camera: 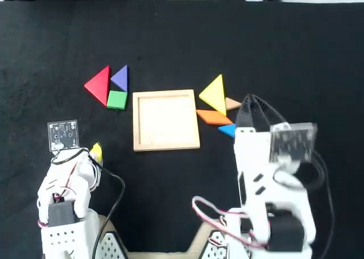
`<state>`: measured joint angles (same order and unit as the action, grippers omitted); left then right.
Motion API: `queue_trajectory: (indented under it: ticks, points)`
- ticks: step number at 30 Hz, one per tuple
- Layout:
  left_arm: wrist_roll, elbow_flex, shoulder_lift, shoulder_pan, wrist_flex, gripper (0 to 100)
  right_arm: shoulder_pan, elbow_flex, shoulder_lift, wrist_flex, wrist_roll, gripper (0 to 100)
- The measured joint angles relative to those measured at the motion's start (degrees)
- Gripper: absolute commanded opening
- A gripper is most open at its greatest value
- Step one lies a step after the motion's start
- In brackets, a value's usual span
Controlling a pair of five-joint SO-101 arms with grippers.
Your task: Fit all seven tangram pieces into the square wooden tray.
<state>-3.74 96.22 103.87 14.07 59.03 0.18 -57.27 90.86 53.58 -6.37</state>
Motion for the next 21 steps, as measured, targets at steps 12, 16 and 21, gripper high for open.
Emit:
queue_trajectory:
  ticks: [12, 16, 21]
  points:
    - [-0.44, 0.0, 0.0, 0.0, 0.26, 19, 0.0, 13.89, -30.86, 3.6, 0.0, 1.5]
    - [-0.44, -2.55, 0.0, -0.18, 5.19, 19, 0.09, 15.38, -34.11, 4.66, 0.0, 1.5]
    - [-0.44, -10.46, 0.09, -0.18, 8.09, 19, 0.09, 15.38, -34.37, 4.84, 0.0, 1.5]
